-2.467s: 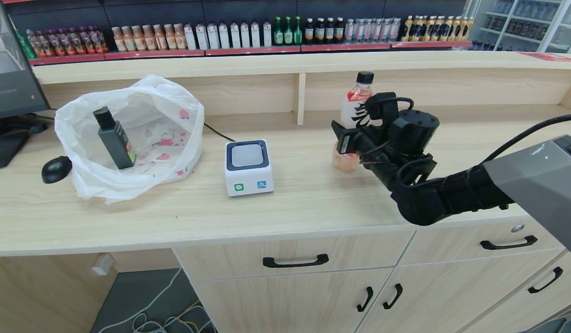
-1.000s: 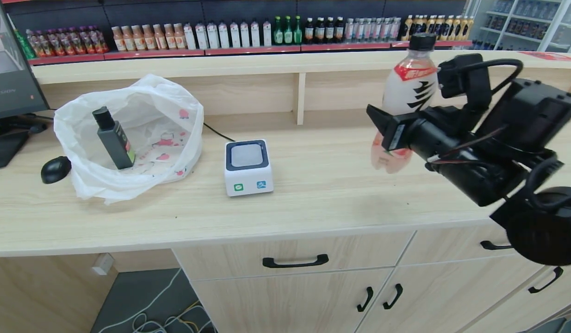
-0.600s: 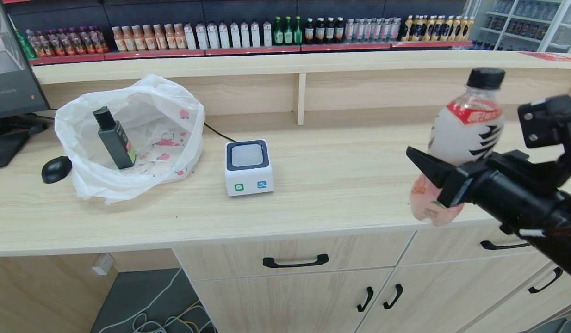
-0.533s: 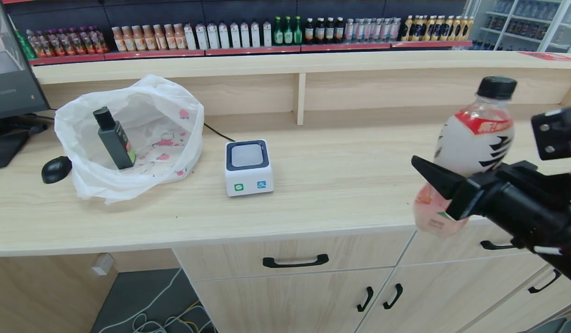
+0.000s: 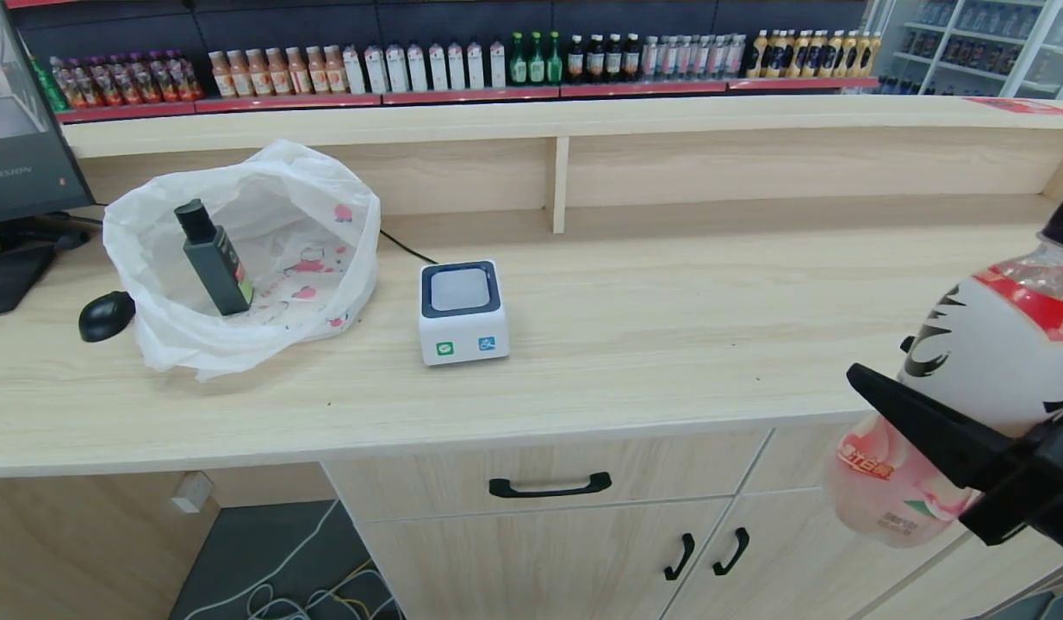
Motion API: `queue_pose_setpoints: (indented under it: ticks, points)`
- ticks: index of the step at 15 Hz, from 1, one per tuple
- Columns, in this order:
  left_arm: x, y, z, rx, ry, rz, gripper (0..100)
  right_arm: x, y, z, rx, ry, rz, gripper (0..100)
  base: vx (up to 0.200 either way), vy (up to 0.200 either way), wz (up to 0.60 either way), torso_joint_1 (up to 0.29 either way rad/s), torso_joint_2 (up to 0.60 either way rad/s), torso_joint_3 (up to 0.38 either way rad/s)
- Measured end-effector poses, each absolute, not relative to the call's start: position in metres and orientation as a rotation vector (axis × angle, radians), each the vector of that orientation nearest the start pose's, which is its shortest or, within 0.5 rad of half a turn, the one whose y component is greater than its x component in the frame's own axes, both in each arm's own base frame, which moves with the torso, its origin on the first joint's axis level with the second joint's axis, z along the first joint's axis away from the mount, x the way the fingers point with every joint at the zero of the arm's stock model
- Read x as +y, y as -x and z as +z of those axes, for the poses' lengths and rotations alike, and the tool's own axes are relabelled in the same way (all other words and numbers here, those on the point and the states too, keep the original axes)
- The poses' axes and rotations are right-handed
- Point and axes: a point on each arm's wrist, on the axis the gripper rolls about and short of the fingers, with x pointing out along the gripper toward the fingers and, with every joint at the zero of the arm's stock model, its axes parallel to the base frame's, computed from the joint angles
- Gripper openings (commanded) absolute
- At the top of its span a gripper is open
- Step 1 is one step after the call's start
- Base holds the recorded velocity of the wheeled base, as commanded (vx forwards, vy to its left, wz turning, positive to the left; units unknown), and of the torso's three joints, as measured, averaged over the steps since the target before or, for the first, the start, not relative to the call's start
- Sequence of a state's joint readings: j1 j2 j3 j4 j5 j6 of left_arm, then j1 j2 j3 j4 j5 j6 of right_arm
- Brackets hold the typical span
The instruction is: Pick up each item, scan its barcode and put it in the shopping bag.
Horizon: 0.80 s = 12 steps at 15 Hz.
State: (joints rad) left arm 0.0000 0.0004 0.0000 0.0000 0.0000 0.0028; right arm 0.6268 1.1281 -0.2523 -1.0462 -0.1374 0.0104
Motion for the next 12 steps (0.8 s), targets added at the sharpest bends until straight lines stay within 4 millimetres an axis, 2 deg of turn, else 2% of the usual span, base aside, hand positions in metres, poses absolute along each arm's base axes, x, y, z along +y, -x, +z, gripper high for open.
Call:
queue_pose_setpoints:
  ticks: [5,12]
  points:
    - [0.000,0.023,0.075,0.000,-0.003,0.000,100,0.086,-0.107,0.204,-0.215,0.072,0.570,0,0.000,0.000,0.00,0.000,0.00,0.000]
    - [0.000,0.023,0.075,0.000,-0.003,0.000,100,0.125,-0.114,0.205,-0.349,0.545,0.668,0,0.000,0.000,0.00,0.000,0.00,0.000]
